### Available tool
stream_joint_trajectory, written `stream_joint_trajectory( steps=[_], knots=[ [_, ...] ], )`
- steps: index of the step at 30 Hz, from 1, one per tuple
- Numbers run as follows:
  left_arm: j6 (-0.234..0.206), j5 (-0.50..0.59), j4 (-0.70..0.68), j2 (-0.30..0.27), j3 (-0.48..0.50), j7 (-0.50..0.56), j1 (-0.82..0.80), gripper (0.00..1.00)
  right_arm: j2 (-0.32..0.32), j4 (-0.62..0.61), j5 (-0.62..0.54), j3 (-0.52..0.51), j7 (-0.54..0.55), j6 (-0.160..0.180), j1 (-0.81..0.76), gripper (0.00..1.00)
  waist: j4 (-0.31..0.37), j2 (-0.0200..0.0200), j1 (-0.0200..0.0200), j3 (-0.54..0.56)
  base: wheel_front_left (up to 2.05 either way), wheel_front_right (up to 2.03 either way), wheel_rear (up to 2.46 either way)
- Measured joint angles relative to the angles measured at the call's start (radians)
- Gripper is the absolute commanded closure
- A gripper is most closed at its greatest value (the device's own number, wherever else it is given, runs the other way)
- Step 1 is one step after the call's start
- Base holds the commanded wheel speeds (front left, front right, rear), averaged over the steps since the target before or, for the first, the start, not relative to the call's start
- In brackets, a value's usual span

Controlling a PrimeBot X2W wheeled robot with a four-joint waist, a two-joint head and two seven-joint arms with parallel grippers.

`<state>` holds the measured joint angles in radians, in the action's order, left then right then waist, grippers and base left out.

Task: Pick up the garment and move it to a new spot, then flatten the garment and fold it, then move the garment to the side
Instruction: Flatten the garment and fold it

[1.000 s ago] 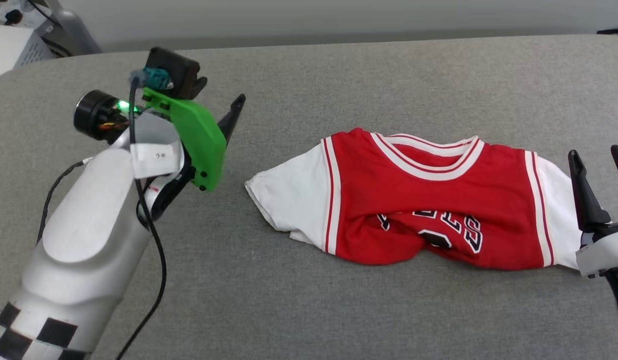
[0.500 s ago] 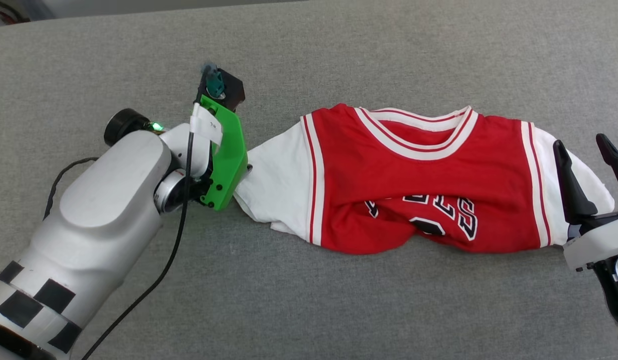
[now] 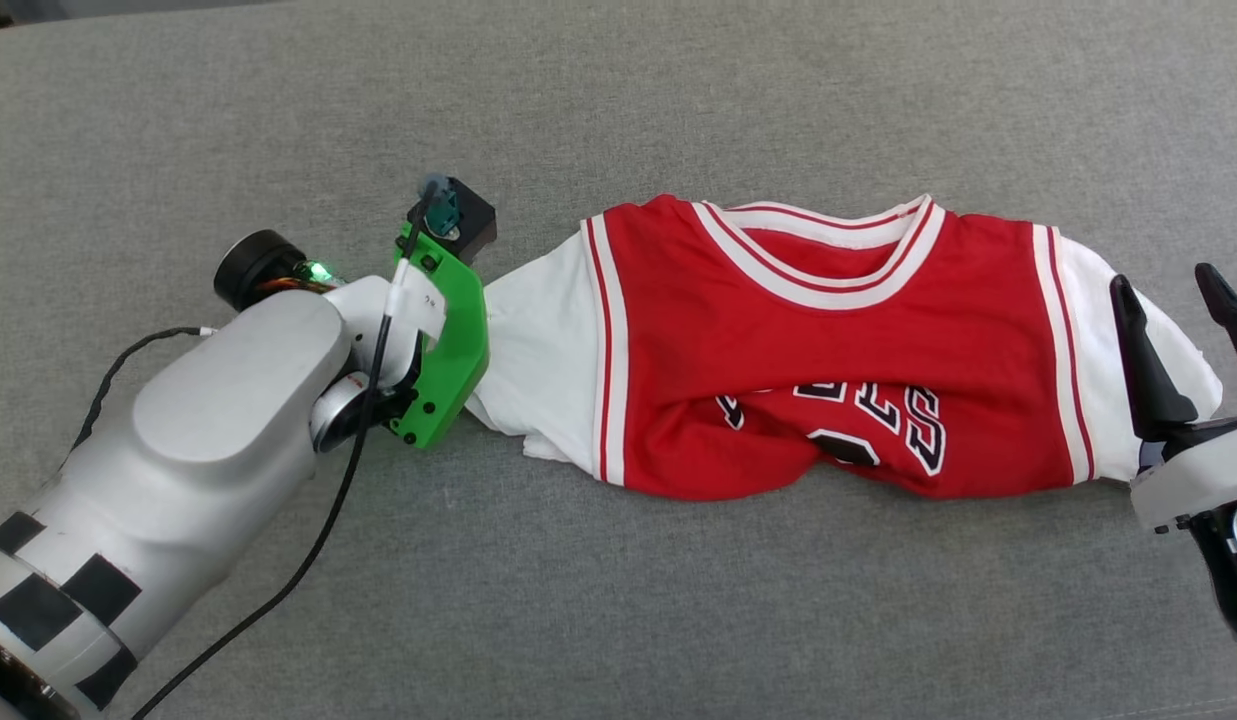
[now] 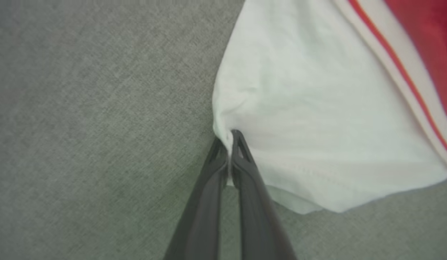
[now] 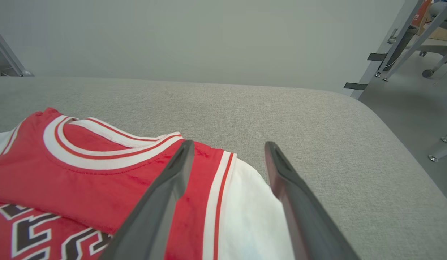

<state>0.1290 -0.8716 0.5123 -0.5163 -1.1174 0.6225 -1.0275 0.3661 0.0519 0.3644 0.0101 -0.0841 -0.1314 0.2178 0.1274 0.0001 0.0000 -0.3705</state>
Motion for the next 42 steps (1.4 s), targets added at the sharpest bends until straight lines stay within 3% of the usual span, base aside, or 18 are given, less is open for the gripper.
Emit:
stream_joint_trajectory(
  steps=[3, 7, 15, 19, 22, 26, 29, 33, 34, 35, 42],
  knots=[
    [0.000, -0.021, 0.008, -0.022, 0.007, -0.089, 0.012, 1.00, 0.011, 0.001, 0.000, -0.022, 0.002, 0.000, -0.002, 0.00, -0.009, 0.0000, 0.0000, 0.024, 0.00, 0.00, 0.00],
    [0.000, -0.044, 0.018, -0.092, 0.038, -0.171, 0.034, 1.00, 0.047, -0.007, 0.004, -0.071, 0.020, 0.000, -0.013, 0.00, -0.027, 0.0000, 0.0000, 0.059, 0.00, 0.00, 0.00],
    [-0.025, -0.055, -0.020, -0.173, 0.080, -0.246, 0.074, 1.00, 0.167, -0.054, 0.062, -0.080, 0.149, 0.000, 0.001, 0.00, -0.082, 0.0000, 0.0000, 0.099, 0.00, 0.00, 0.00],
    [-0.052, -0.055, -0.076, -0.195, 0.089, -0.263, 0.083, 1.00, 0.275, -0.055, 0.158, 0.017, 0.352, 0.000, 0.061, 0.00, -0.102, 0.0000, 0.0000, 0.099, 0.00, 0.00, 0.00],
    [-0.076, -0.052, -0.123, -0.202, 0.090, -0.269, 0.085, 1.00, 0.362, -0.042, 0.283, 0.114, 0.581, 0.000, 0.106, 0.00, -0.110, 0.0000, 0.0000, 0.089, 0.00, 0.00, 0.00],
    [-0.099, -0.041, -0.176, -0.204, 0.090, -0.271, 0.085, 1.00, 0.416, 0.008, 0.369, 0.181, 0.796, 0.000, 0.169, 0.00, -0.116, 0.0000, 0.0000, 0.074, 0.00, 0.00, 0.00],
    [-0.116, -0.034, -0.215, -0.205, 0.092, -0.271, 0.084, 1.00, 0.427, 0.063, 0.379, 0.231, 0.884, 0.000, 0.224, 0.00, -0.122, 0.0000, 0.0000, 0.058, 0.00, 0.00, 0.00],
    [-0.129, -0.026, -0.252, -0.208, 0.096, -0.271, 0.082, 1.00, 0.404, 0.136, 0.378, 0.297, 0.911, 0.000, 0.276, 0.00, -0.130, 0.0000, 0.0000, 0.035, 0.00, 0.00, 0.00],
    [-0.142, -0.024, -0.285, -0.215, 0.100, -0.274, 0.077, 1.00, 0.349, 0.233, 0.378, 0.379, 0.883, 0.000, 0.326, 0.00, -0.139, -0.0001, 0.0000, 0.004, 0.00, 0.00, 0.00],
    [-0.142, -0.023, -0.289, -0.216, 0.100, -0.274, 0.077, 1.00, 0.341, 0.260, 0.378, 0.392, 0.873, 0.000, 0.328, 0.00, -0.140, 0.0000, 0.0000, -0.001, 0.00, 0.00, 0.00],
    [-0.142, -0.021, -0.291, -0.216, 0.098, -0.281, 0.077, 1.00, 0.356, 0.343, 0.388, 0.493, 0.816, 0.000, 0.350, 0.00, -0.151, -0.0001, 0.0000, -0.019, 0.00, 0.00, 0.00]
  ],
)
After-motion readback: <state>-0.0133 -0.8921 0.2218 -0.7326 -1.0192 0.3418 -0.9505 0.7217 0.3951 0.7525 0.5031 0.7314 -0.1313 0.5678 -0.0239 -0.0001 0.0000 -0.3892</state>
